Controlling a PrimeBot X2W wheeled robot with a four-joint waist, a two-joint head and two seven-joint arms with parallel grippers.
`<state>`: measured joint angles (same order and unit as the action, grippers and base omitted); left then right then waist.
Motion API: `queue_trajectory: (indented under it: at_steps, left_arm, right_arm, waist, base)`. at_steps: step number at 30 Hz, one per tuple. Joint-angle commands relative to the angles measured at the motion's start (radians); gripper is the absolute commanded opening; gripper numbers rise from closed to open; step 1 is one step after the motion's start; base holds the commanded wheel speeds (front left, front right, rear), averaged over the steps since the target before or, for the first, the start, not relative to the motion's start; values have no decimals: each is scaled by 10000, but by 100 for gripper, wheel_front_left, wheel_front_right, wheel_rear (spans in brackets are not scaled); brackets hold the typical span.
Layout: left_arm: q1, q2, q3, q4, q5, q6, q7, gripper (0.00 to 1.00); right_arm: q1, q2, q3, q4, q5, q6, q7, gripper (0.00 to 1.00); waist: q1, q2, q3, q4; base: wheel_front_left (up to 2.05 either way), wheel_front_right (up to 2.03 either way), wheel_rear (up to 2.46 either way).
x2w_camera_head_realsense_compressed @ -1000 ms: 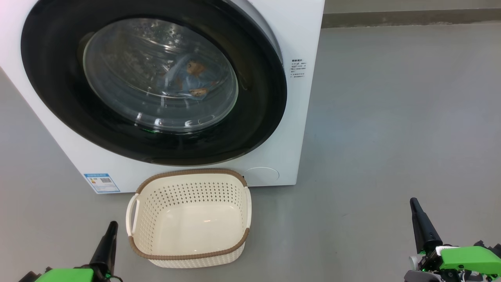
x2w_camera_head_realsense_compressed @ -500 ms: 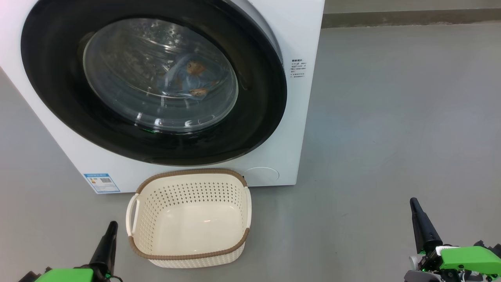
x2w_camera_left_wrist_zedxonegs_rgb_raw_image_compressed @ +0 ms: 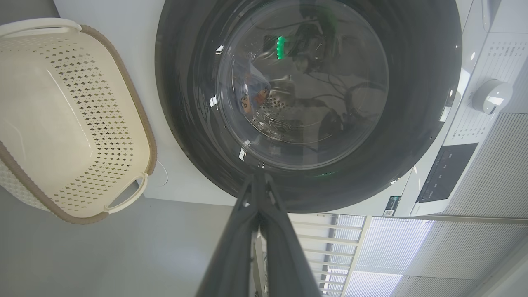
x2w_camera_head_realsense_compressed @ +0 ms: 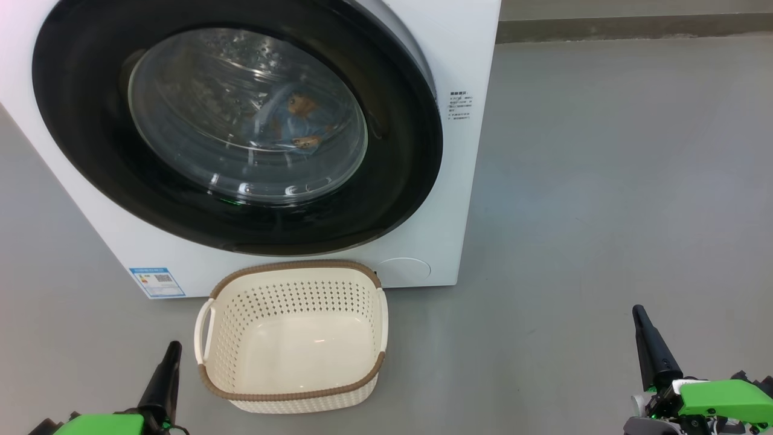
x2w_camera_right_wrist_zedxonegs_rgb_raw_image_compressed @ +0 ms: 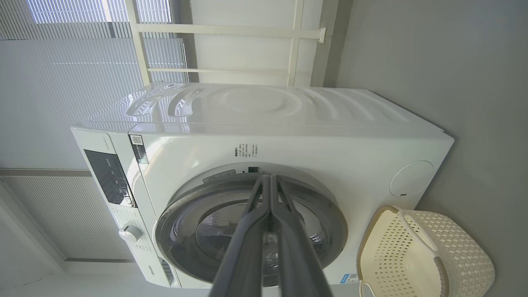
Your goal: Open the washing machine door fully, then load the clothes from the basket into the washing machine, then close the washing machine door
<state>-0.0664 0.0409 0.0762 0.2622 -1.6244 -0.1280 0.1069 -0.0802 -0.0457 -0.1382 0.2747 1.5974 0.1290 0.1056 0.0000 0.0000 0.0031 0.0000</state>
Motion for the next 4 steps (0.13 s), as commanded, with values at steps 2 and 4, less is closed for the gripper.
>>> queue_trajectory:
  at_steps: [2,4]
  left_arm:
    - [-414,113,357,-172,143,-27,48,0]
    - [-414,113,358,-172,144,-27,49,0]
  right_arm:
    - [-277,-45,245,-299,113,17,76,0]
    - [-277,-45,245,-299,113,17,76,0]
  waist:
    - [0,0,0,0]
    - [0,0,0,0]
  base:
    - [0,0,0]
    - [0,0,0]
